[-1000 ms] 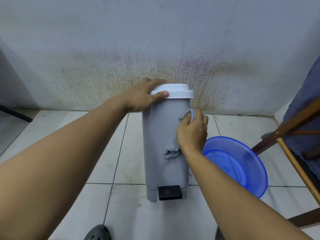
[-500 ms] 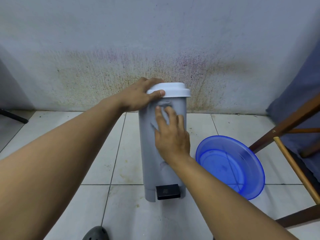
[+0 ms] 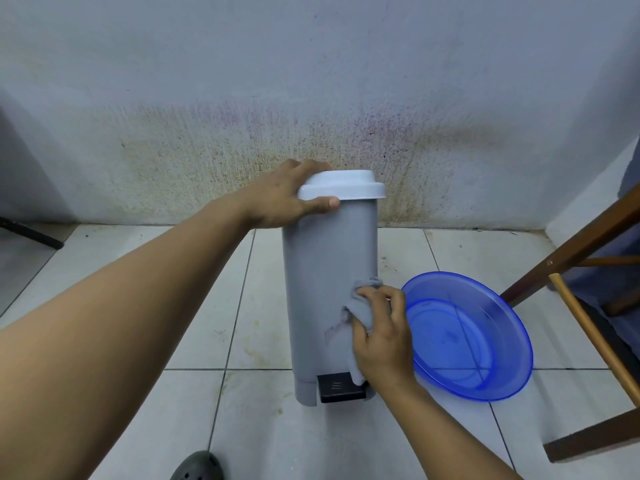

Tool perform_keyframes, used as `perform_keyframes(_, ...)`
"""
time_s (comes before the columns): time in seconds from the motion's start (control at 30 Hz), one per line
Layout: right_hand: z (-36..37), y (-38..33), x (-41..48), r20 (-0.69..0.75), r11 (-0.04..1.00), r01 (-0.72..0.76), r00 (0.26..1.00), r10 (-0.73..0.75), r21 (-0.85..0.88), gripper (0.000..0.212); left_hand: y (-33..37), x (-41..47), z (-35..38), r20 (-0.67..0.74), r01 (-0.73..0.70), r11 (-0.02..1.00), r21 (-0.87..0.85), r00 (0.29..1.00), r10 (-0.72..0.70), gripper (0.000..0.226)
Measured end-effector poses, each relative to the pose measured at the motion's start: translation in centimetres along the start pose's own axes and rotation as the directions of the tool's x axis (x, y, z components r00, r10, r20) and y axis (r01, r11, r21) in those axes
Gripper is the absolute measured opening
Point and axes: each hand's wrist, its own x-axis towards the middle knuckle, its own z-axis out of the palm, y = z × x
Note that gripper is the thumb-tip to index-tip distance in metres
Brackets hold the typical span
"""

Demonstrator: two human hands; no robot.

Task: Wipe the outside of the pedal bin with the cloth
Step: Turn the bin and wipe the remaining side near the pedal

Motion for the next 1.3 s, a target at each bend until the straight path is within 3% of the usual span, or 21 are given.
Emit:
perform_keyframes(0.13, 0.2, -0.9, 0.5, -0.108, 0.948, -0.242, 0.957, 0.268, 0.207, 0.028, 0.1, -0.8, 0.6, -0.031, -0.079, 0.992, 0.095, 0.996, 0.082, 0.085)
perform_keyframes(0.23, 0.4, -1.0, 1.5, -0.15, 0.812, -0.48, 0.823, 0.548, 0.331, 0.014, 0.6, -1.9, 1.5, -0.102, -0.122, 0.978, 0.172, 0.985, 0.141, 0.077)
perform_keyframes(0.33, 0.5, -1.3, 2.5, -0.14, 0.689, -0.626, 0.695, 0.705, 0.366, 0.01, 1.4, -3.7, 2.4, -0.174, -0.129, 0.975, 0.183, 0.971, 0.162, 0.071)
perform_keyframes(0.53, -0.5, -2.9, 5.3, -0.049, 0.485, -0.654, 0.567, 0.823, 0.58, 0.013, 2.0, -8.1, 6.4, -0.302, -0.1, 0.963, 0.248, 0.937, 0.176, 0.06)
perform_keyframes(0.63, -0.9, -3.1, 6.8, 0.075, 0.329, -0.66, 0.505, 0.86, 0.676, 0.011, 2.5, -10.0, 9.0, -0.291, -0.063, 0.949, 0.309, 0.944, 0.157, 0.061)
perform_keyframes(0.8, -1.2, -2.4, 6.7, 0.328, 0.1, -0.681, 0.469, 0.82, 0.725, 0.028, 3.4, -12.1, 11.9, -0.294, 0.023, 0.937, 0.349, 0.952, 0.086, 0.07)
perform_keyframes(0.87, -1.3, -2.4, 6.6, 0.33, 0.121, -0.694, 0.479, 0.813, 0.71, 0.036, 3.8, -12.5, 12.5, -0.289, 0.035, 0.919, 0.392, 0.953, 0.087, 0.073)
perform_keyframes(0.93, -1.6, -2.7, 6.3, 0.291, 0.222, -0.707, 0.527, 0.798, 0.671, 0.053, 4.1, -12.8, 13.1, -0.276, 0.026, 0.904, 0.426, 0.956, 0.102, 0.076)
perform_keyframes(1.0, -1.8, -2.8, 6.1, 0.261, 0.273, -0.712, 0.543, 0.798, 0.647, 0.055, 4.0, -13.1, 13.7, -0.265, 0.012, 0.901, 0.434, 0.958, 0.115, 0.081)
perform_keyframes(1.13, -2.1, -2.3, 6.0, 0.256, 0.293, -0.734, 0.535, 0.805, 0.612, 0.051, 2.6, -13.4, 13.6, -0.212, -0.094, 0.867, 0.49, 0.951, 0.223, 0.078)
perform_keyframes(1.3, -1.8, -1.8, 5.5, 0.237, 0.318, -0.717, 0.558, 0.795, 0.621, 0.068, -2.3, -12.0, 9.4, -0.205, -0.27, 0.816, 0.511, 0.884, 0.421, 0.069)
